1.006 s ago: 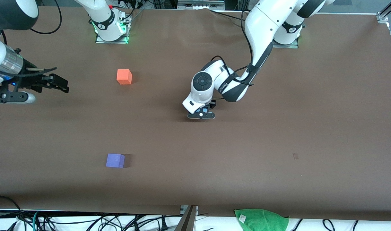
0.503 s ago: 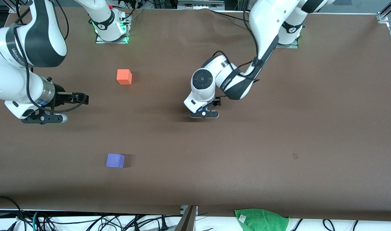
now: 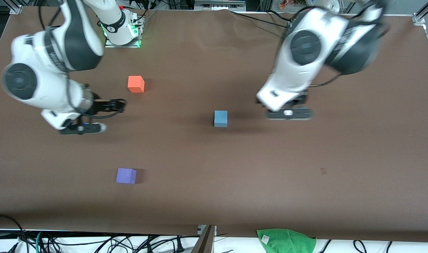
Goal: Place blue block between orange and purple blocks
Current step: 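Reach the right gripper to the cube while the left gripper withdraws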
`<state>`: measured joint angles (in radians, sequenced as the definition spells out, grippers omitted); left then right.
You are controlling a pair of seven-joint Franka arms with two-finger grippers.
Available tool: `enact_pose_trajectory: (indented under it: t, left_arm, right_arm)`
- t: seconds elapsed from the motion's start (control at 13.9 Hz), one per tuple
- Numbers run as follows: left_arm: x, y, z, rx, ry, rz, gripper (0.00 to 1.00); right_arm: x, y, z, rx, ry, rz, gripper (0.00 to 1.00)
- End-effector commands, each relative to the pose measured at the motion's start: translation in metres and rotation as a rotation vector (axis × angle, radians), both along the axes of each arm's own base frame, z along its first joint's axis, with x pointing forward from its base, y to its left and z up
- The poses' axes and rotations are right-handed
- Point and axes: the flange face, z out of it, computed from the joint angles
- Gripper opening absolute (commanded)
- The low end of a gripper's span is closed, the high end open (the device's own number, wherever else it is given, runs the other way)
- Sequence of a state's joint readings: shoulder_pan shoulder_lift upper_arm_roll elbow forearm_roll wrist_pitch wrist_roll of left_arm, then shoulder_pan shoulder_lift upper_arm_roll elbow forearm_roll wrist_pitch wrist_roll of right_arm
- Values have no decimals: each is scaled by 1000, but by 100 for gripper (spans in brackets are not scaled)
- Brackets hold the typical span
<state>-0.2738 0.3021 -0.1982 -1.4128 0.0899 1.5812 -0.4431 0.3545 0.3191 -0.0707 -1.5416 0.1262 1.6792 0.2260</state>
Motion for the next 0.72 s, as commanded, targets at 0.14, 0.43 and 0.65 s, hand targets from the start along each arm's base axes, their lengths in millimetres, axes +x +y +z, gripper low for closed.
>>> enact_pose_trajectory:
  t: [0.14,0.43,0.65]
  left_arm:
    - [-6,125,63,0,16,-59,100]
    - [-3,204,70,-88,-45,21,100]
    - [-32,221,57,-91,-107,9,100]
  right_arm:
    - [-4,144,-66,62,-59,-180,99]
    - [-19,262,-143,92,-196,-262,99]
    - [-54,321,-192,22,-258,-258,99]
